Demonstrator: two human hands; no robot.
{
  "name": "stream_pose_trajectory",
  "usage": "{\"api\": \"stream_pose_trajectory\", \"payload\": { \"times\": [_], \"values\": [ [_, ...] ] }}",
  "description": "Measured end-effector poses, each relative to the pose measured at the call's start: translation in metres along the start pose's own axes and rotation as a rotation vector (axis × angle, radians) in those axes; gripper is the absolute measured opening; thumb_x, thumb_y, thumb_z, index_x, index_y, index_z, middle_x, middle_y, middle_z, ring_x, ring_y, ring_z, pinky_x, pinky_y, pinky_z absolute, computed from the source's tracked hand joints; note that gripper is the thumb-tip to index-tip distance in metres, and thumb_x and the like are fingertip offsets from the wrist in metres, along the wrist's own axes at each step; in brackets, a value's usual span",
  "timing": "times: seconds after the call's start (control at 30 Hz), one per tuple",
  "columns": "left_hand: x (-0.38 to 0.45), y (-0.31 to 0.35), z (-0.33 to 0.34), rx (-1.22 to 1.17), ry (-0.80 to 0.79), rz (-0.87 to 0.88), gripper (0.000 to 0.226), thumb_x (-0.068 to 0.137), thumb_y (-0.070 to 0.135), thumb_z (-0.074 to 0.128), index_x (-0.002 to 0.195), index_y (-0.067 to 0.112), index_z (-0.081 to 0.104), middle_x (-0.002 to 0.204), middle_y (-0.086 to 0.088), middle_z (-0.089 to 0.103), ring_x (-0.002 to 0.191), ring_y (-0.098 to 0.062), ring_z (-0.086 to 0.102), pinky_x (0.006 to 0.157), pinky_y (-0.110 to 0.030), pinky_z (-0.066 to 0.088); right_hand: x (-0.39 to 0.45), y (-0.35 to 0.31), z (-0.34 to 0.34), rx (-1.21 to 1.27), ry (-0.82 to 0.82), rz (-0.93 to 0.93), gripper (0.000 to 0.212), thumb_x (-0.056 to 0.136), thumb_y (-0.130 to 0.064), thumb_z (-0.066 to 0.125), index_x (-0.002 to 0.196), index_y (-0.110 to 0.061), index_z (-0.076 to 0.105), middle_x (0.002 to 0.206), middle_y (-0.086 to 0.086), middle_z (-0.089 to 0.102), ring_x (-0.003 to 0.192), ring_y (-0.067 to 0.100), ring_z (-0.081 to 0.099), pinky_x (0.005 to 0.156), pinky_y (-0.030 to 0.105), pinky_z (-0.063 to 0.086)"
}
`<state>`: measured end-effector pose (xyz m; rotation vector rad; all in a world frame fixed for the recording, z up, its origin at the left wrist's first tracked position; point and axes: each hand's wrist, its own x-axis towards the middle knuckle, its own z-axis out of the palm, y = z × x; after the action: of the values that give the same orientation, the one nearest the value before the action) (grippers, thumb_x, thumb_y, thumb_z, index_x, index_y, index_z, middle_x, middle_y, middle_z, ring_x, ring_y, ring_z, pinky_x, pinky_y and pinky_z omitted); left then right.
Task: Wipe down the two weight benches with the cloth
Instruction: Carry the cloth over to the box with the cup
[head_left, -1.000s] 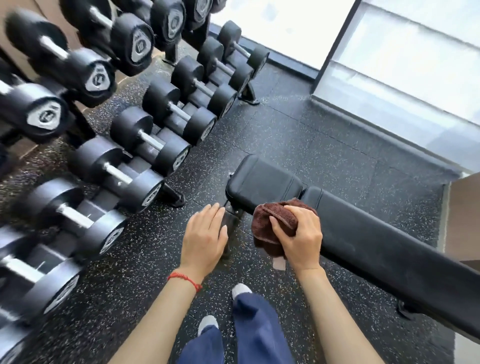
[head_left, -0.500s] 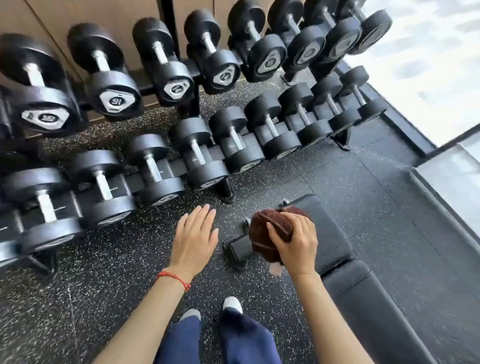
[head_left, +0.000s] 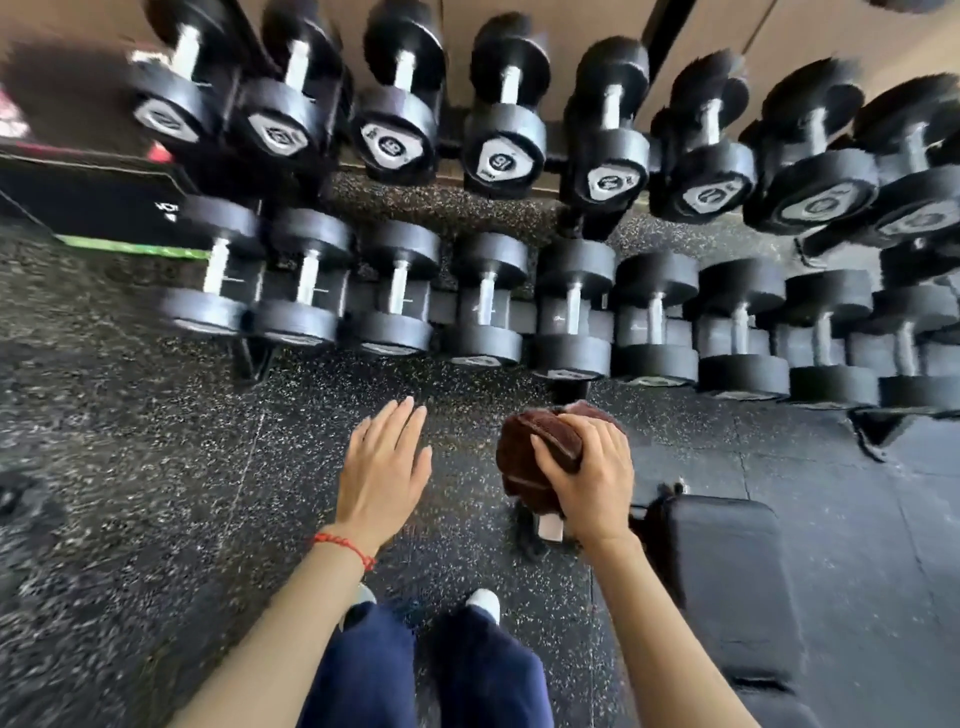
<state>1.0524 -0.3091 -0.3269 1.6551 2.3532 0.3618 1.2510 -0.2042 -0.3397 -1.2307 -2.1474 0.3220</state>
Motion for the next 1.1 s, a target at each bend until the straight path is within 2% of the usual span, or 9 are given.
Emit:
{"api": "stream_pose_trajectory", "payload": {
  "times": [0.1,0.3,0.43,0.53,0.7,0.83,1.0,1.1],
  "values": [
    [-0.008,-0.033,-0.011,-0.013,0.009,-0.076,0.055,0.09,0.033,0.028,0.124,-0.001,0.055,0.13,-0.018,0.055,0.121,-0.033,0.051,0.1,-0.052,0.037,0.012,-0.032,0.025,0.019,-0.045,-0.065,0.033,0.072,-0.032,0.075,0.092,-0.007,0.065,0.092,0.006,0.069,0.085,0.027,0.064,0.088,0.029,0.037],
    [-0.031,-0.116,-0.035,-0.022,0.07,-0.215,0.054,0.09,0.033,0.03,0.121,0.0,0.058,0.126,-0.017,0.058,0.116,-0.033,0.055,0.095,-0.052,0.041,0.027,-0.112,0.076,0.054,-0.146,-0.195,0.036,0.066,-0.022,0.087,0.091,-0.005,0.067,0.09,0.008,0.069,0.085,0.028,0.065,0.088,0.033,0.041],
    [-0.049,-0.17,-0.051,-0.023,0.11,-0.303,0.055,0.091,0.034,0.028,0.124,0.0,0.055,0.128,-0.018,0.056,0.119,-0.033,0.053,0.098,-0.05,0.039,0.03,-0.162,0.111,0.101,-0.188,-0.278,0.035,0.07,-0.026,0.084,0.091,-0.005,0.067,0.091,0.008,0.069,0.085,0.028,0.065,0.088,0.036,0.041],
    [-0.064,-0.213,-0.063,-0.026,0.146,-0.38,0.055,0.092,0.034,0.028,0.123,-0.002,0.055,0.128,-0.018,0.056,0.118,-0.033,0.053,0.099,-0.049,0.036,0.03,-0.204,0.141,0.139,-0.242,-0.335,0.034,0.071,-0.03,0.08,0.091,-0.005,0.067,0.09,0.008,0.069,0.084,0.029,0.065,0.084,0.041,0.046],
    [-0.097,-0.276,-0.08,-0.005,0.183,-0.514,0.055,0.092,0.034,0.027,0.122,-0.002,0.056,0.127,-0.018,0.057,0.117,-0.033,0.054,0.098,-0.048,0.039,0.028,-0.268,0.186,0.196,-0.306,-0.459,0.033,0.071,-0.032,0.075,0.088,-0.005,0.067,0.087,0.008,0.069,0.082,0.028,0.064,0.083,0.04,0.042],
    [-0.117,-0.314,-0.093,-0.001,0.222,-0.624,0.055,0.091,0.034,0.028,0.12,-0.003,0.057,0.125,-0.019,0.058,0.114,-0.034,0.056,0.095,-0.05,0.042,0.031,-0.315,0.217,0.26,-0.374,-0.562,0.032,0.074,-0.034,0.073,0.088,-0.005,0.067,0.087,0.007,0.069,0.082,0.027,0.064,0.082,0.043,0.05],
    [-0.126,-0.351,-0.103,0.026,0.25,-0.744,0.056,0.091,0.034,0.028,0.121,-0.003,0.057,0.126,-0.019,0.057,0.115,-0.033,0.056,0.096,-0.05,0.042,0.049,-0.362,0.257,0.359,-0.412,-0.695,0.035,0.082,-0.04,0.062,0.088,-0.007,0.067,0.086,0.005,0.068,0.085,0.02,0.057,0.082,0.042,0.046],
    [-0.121,-0.372,-0.107,0.037,0.282,-0.824,0.05,0.092,0.031,0.034,0.122,-0.002,0.056,0.128,-0.018,0.057,0.117,-0.033,0.054,0.097,-0.047,0.042,0.064,-0.387,0.285,0.412,-0.446,-0.735,0.035,0.081,-0.04,0.063,0.089,-0.006,0.066,0.087,0.006,0.068,0.085,0.023,0.059,0.081,0.044,0.048]
  ]
}}
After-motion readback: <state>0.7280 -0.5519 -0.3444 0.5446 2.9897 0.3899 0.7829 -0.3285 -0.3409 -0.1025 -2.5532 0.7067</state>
